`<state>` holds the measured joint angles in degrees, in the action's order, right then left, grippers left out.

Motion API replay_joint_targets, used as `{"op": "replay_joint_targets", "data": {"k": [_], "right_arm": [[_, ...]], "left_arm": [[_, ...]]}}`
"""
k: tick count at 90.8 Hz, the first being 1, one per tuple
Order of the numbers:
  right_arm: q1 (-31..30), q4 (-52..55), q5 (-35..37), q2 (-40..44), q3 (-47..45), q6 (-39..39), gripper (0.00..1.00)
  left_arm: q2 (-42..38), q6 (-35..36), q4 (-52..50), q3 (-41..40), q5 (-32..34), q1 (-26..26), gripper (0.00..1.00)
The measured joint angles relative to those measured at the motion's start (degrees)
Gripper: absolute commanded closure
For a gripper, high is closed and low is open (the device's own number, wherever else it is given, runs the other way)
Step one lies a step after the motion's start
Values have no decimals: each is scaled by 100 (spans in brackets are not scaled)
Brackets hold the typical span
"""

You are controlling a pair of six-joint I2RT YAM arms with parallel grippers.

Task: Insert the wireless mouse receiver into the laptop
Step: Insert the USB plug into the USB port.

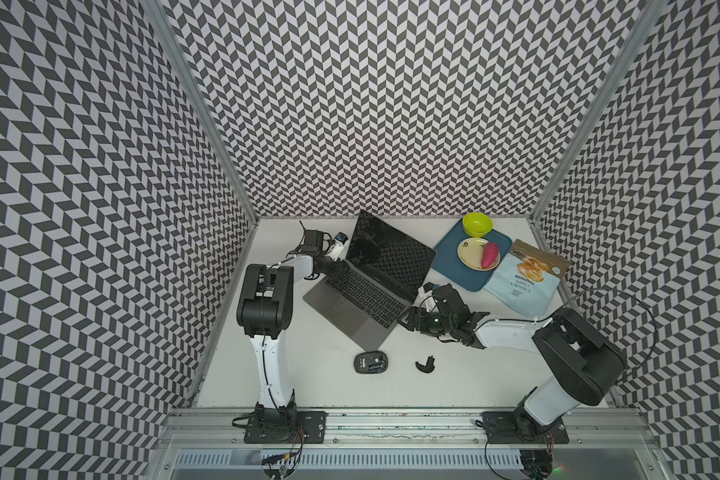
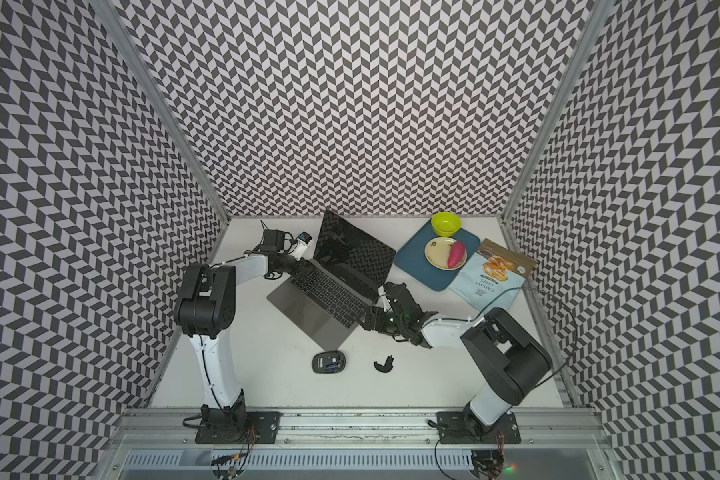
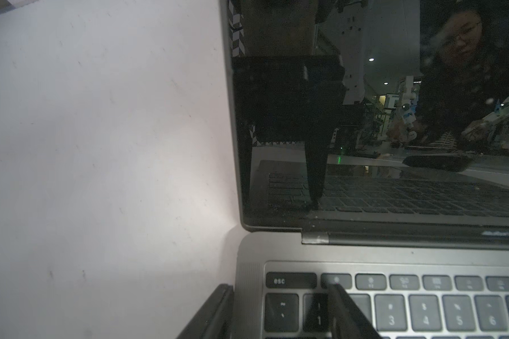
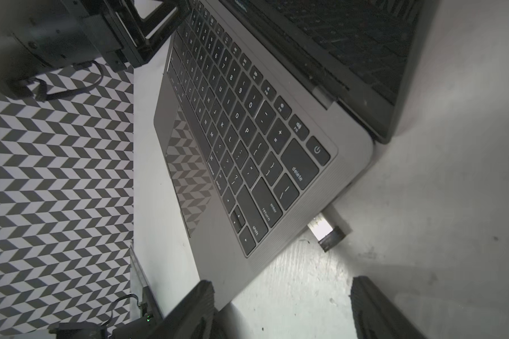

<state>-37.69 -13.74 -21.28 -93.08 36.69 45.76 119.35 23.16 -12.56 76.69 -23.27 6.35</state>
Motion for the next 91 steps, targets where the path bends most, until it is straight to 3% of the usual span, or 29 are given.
{"op": "replay_joint_targets", "data": {"k": [32, 61, 79, 91], "right_arm": [[0, -691, -33, -446, 98, 85, 36], [-2, -868, 17, -520, 96, 103, 34], [-22, -804, 229, -356, 44, 9, 22], [-26, -92, 675, 505, -203, -273, 18]], "left_arm": [[0, 0, -11, 4, -2, 2, 45], [0, 52, -11, 4, -15, 0, 44], [-37, -315, 2, -26, 59, 76, 22], [-356, -732, 42, -332, 243, 142, 14]]}}
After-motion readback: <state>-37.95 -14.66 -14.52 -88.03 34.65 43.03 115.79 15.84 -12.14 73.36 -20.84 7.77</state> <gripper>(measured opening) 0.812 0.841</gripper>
